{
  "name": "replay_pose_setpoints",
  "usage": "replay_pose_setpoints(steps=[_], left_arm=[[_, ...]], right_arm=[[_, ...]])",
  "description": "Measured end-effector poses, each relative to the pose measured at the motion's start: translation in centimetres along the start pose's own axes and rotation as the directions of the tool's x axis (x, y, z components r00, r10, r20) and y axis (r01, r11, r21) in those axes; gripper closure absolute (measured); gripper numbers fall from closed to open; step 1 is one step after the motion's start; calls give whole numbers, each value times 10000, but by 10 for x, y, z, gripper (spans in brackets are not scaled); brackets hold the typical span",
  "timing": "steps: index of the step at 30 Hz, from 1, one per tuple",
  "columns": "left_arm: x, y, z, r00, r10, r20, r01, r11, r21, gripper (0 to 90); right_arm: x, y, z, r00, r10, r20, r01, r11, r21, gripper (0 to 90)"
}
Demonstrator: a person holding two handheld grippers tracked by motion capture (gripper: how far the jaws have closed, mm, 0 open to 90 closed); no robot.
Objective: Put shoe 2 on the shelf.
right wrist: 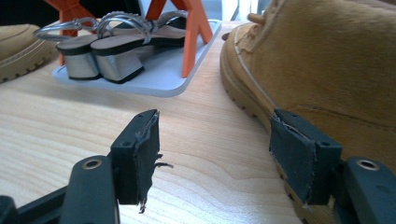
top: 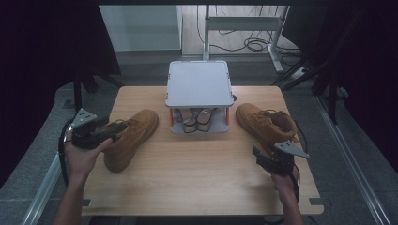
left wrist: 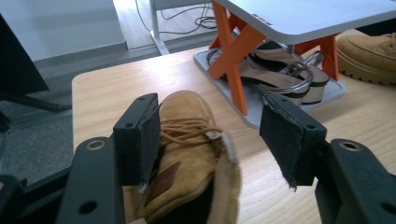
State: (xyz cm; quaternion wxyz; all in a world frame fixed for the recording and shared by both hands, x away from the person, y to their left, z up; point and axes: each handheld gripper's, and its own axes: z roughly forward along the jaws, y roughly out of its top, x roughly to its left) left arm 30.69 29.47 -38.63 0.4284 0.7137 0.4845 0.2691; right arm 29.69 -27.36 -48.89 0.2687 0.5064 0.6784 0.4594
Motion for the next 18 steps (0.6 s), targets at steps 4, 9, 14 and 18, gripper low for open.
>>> replay_pose_setpoints(steps=[4, 9, 14, 18], left_arm=[[12, -1, -2, 9998, -169, -114, 172, 9997, 189, 385], [25, 0, -6, 9989, -254, -406, 269, 9989, 376, 384], [32, -4, -5, 9984, -349, -439, 376, 9973, 630, 384], [38, -10, 1, 9978, -478, -466, 521, 9941, 953, 379]], right_arm=[[-1, 0, -1, 9999, 10, 130, -9, 10000, -44, 343], [0, 0, -1, 9997, -96, 226, 97, 10000, -26, 343], [1, 0, 0, 9994, -223, 267, 223, 9997, 37, 343], [2, -1, 0, 9995, -217, 248, 216, 9998, 36, 344]])
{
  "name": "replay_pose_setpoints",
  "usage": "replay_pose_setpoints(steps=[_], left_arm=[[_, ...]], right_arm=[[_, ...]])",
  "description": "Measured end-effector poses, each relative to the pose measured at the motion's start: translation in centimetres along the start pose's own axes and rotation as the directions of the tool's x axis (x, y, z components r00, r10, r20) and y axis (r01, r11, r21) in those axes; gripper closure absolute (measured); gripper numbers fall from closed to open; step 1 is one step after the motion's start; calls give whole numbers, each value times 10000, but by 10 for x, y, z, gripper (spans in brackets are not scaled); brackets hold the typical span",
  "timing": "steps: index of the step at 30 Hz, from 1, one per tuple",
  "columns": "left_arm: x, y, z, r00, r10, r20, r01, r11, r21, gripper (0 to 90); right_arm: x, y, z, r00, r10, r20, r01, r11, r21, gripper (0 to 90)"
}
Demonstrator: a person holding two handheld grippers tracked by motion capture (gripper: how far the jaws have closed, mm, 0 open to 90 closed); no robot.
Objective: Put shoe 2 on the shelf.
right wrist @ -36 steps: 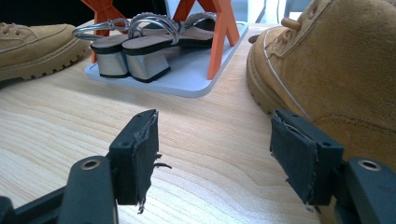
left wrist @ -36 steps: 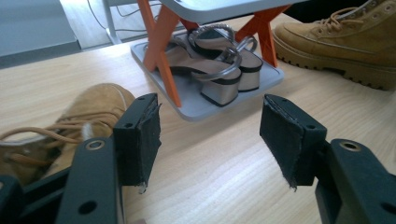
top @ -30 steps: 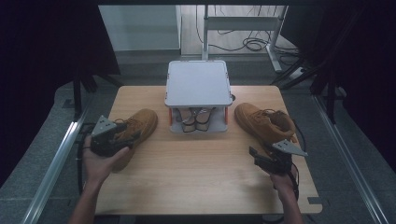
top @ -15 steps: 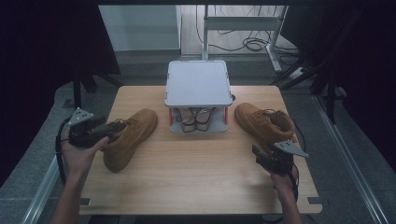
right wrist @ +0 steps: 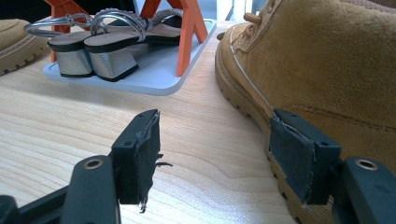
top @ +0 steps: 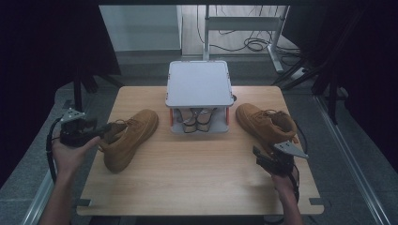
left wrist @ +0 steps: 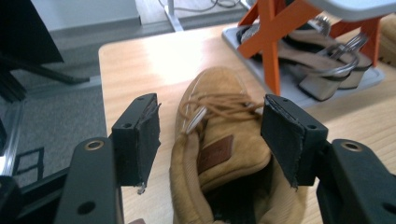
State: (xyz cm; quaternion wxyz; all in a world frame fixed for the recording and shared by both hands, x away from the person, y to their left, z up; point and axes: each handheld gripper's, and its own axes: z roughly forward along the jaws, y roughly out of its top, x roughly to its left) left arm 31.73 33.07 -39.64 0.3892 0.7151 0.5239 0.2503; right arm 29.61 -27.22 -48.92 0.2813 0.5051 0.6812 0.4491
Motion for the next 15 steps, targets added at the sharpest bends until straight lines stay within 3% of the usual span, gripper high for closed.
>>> replay_pose_setpoints(steps=[15], left_arm=[[12, -15, 20, 9995, -300, -129, 310, 9957, 869, 380]], right_arm=[[0, -2, 3, 9999, -130, 54, 129, 9998, 159, 343]])
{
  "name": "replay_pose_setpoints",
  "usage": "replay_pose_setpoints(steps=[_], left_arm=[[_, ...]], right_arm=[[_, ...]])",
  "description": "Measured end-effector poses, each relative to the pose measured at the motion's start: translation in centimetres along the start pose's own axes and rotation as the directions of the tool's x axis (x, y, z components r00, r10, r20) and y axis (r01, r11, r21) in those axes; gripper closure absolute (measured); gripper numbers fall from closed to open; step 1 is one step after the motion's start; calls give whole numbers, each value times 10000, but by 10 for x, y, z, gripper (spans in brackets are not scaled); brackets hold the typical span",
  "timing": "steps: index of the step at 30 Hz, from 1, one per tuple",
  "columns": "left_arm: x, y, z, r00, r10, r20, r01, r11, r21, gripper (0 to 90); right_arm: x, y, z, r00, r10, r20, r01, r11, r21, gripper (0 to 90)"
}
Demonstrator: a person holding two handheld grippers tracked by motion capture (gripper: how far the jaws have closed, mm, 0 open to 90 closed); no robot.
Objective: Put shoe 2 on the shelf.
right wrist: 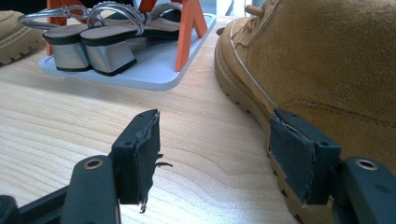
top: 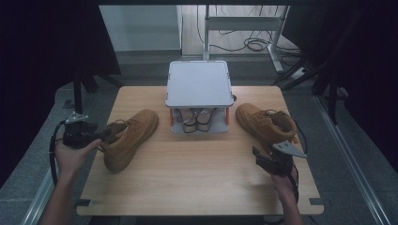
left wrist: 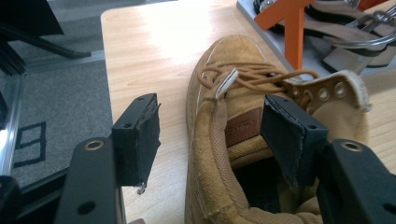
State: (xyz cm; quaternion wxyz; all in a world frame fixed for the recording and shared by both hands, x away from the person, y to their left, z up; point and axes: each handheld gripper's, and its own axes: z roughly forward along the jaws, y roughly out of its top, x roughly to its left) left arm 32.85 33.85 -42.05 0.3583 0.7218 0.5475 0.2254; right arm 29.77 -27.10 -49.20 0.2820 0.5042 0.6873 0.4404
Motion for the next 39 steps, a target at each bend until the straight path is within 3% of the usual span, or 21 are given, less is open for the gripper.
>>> replay_pose_setpoints(steps=[7, 13, 15, 21, 23, 27, 30, 33, 37, 39], left_arm=[[3, -3, 11, 9995, 112, -286, -99, 9989, 463, 405], [3, -5, 20, 9996, 142, -237, -121, 9962, 862, 457], [3, -6, 24, 9994, 222, -280, -190, 9936, 1117, 497], [3, -6, 26, 9996, -149, 228, 122, 9933, 1148, 696], [2, -6, 25, 9997, -189, 176, 168, 9931, 1161, 718], [4, -7, 26, 9991, -349, 238, 319, 9929, 1150, 728], [3, -7, 25, 9990, -378, 254, 348, 9931, 1117, 730], [3, -7, 25, 9991, -367, 235, 339, 9933, 1103, 730], [3, -7, 25, 9990, -370, 232, 341, 9930, 1127, 729], [3, -7, 25, 9991, -357, 230, 328, 9928, 1150, 728]], right_arm=[[-1, -1, 1, 10000, 65, 67, -66, 10000, 43, 343], [0, -1, 2, 10000, -29, 74, 28, 9999, 100, 343], [0, -1, 2, 9999, -75, 105, 74, 9999, 86, 343], [1, 0, 1, 9997, -170, 163, 168, 9998, 79, 352], [3, 4, -1, 9995, -281, 129, 281, 9996, -8, 353], [2, 19, -12, 9986, -489, 186, 495, 9982, -337, 380], [-8, 35, -27, 9997, -245, 15, 246, 9962, -832, 403], [-19, 57, -42, 9988, -451, 169, 467, 9929, -1091, 421], [-40, 89, -48, 9980, -567, 289, 595, 9927, -1045, 442], [-49, 101, -44, 9952, -857, 467, 893, 9928, -802, 444]])
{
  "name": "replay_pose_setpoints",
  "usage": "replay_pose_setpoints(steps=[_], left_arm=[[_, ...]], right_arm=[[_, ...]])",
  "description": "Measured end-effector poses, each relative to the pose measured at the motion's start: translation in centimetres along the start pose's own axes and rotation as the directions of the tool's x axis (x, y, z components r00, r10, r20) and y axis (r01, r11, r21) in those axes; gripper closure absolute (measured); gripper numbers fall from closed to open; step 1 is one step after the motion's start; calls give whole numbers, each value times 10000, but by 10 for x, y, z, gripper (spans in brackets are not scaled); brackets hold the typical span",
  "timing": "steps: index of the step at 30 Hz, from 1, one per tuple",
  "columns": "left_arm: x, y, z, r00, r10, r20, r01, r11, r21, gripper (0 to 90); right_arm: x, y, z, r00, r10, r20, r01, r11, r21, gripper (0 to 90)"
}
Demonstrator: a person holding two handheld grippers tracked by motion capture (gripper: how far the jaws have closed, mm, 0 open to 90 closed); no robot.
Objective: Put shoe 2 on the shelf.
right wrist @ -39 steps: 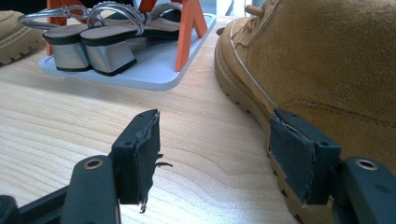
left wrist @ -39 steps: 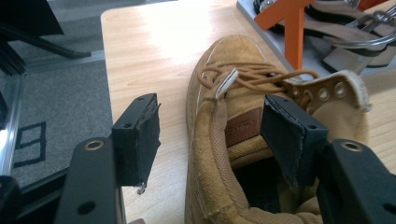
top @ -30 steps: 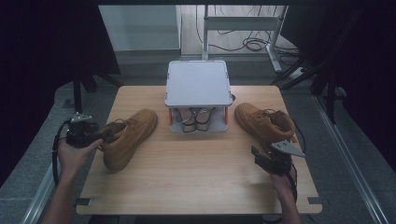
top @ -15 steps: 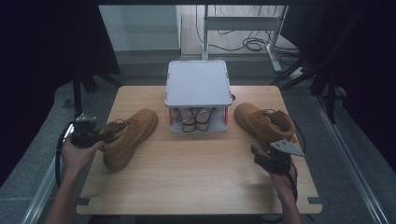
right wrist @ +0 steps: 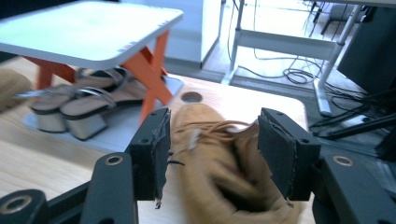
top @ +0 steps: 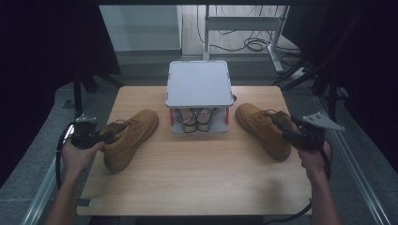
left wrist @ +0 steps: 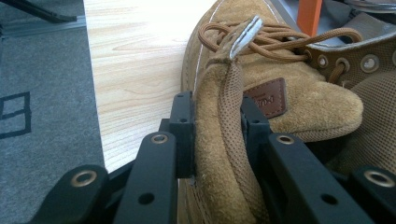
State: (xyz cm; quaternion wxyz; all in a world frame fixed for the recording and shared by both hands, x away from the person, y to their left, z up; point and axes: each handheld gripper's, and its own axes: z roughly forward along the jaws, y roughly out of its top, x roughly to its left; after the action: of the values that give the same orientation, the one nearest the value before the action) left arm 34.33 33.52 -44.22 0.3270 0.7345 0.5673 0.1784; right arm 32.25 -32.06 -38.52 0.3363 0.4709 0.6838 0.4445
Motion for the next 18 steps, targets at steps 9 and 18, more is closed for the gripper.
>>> replay_pose_setpoints(steps=[9, 18], left_arm=[[-1, 1, 0, 10000, -29, -70, 30, 9999, 97, 721], [0, 1, 1, 9997, -227, -80, 229, 9994, 276, 674]], right_arm=[[-36, 18, 36, 9997, -223, 44, 217, 9934, 1129, 444], [-53, 17, 69, 9995, -206, -221, 245, 9809, 1932, 466]])
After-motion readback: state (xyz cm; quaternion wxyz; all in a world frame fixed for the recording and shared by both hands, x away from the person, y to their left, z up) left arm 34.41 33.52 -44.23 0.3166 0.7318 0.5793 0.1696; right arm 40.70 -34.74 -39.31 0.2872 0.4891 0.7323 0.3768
